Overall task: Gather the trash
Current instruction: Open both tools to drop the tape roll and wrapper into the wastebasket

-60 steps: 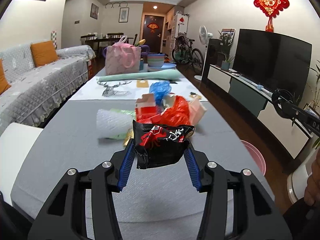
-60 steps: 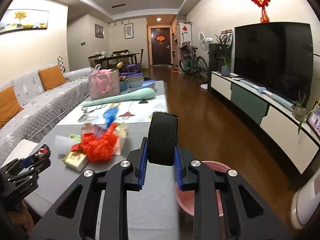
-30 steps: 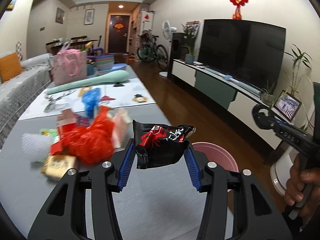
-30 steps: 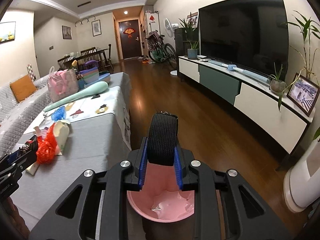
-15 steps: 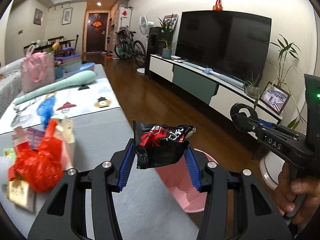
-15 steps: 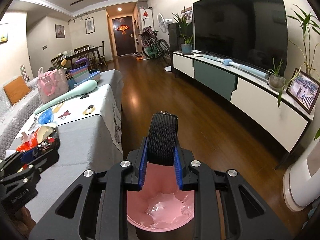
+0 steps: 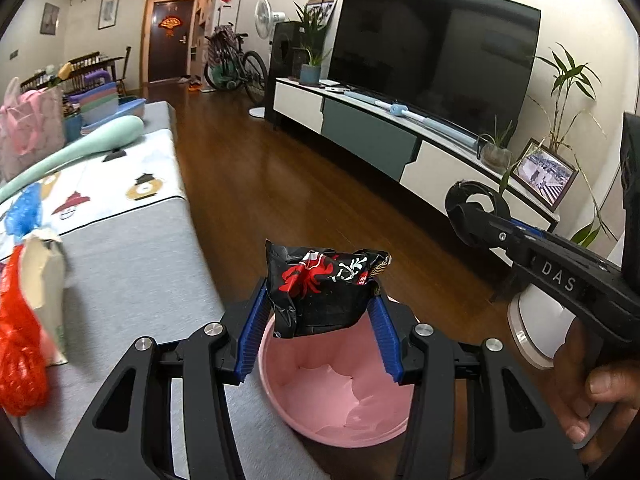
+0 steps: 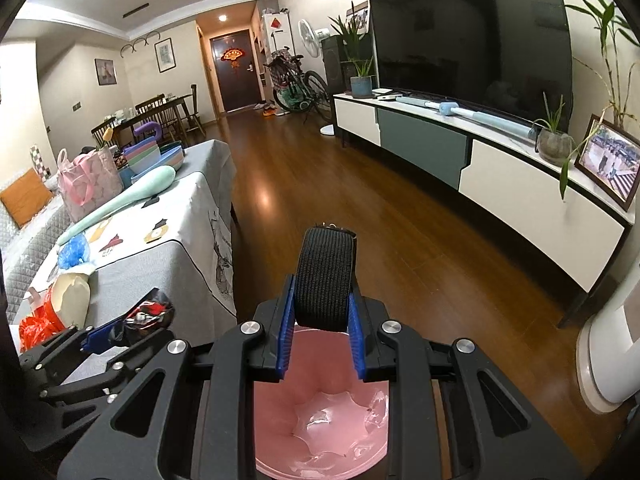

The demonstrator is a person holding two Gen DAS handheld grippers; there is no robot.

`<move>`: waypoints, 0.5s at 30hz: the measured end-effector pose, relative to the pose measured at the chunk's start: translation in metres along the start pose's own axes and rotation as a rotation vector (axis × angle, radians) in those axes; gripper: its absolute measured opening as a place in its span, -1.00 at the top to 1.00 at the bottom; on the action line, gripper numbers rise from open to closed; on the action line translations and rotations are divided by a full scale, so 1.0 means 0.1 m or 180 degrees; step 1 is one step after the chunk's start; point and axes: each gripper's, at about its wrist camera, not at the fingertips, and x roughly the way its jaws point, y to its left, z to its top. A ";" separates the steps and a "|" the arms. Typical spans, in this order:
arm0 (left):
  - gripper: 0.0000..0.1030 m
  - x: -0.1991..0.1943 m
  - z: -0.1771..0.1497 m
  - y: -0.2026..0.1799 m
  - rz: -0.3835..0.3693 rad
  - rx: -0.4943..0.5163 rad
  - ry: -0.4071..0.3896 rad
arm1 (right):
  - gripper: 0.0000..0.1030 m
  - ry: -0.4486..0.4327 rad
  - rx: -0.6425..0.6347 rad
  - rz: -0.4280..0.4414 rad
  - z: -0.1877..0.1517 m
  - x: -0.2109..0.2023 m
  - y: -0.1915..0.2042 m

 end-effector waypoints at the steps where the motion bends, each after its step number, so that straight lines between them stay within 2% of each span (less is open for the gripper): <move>1: 0.06 0.05 0.01 -0.01 -0.0012 0.0004 0.0020 | 0.53 0.0007 -0.0009 -0.0003 0.00 0.03 0.01; 8: 0.06 0.20 0.06 -0.01 -0.0012 -0.0004 0.0094 | 0.49 0.0030 0.0018 0.0019 0.03 0.12 0.03; 9: 0.05 0.21 0.06 -0.01 -0.0014 -0.0002 0.0097 | 0.41 0.0020 0.0008 0.0004 0.03 0.13 0.04; 11: -0.08 0.25 0.08 0.00 -0.0038 -0.0004 0.0125 | -0.16 -0.0032 0.0013 -0.0061 0.04 0.12 0.03; 12: -0.24 0.26 0.08 0.01 -0.0047 0.0000 0.0143 | -0.21 -0.0066 0.0024 -0.0085 0.04 0.10 0.02; 14: -0.44 0.30 0.08 0.03 -0.0026 0.0004 0.0205 | -0.22 -0.0076 0.0073 -0.0077 0.05 0.09 -0.01; 15: -0.44 0.29 0.07 0.06 -0.0008 -0.0012 0.0196 | -0.22 -0.0071 0.0106 -0.0076 0.05 0.09 -0.03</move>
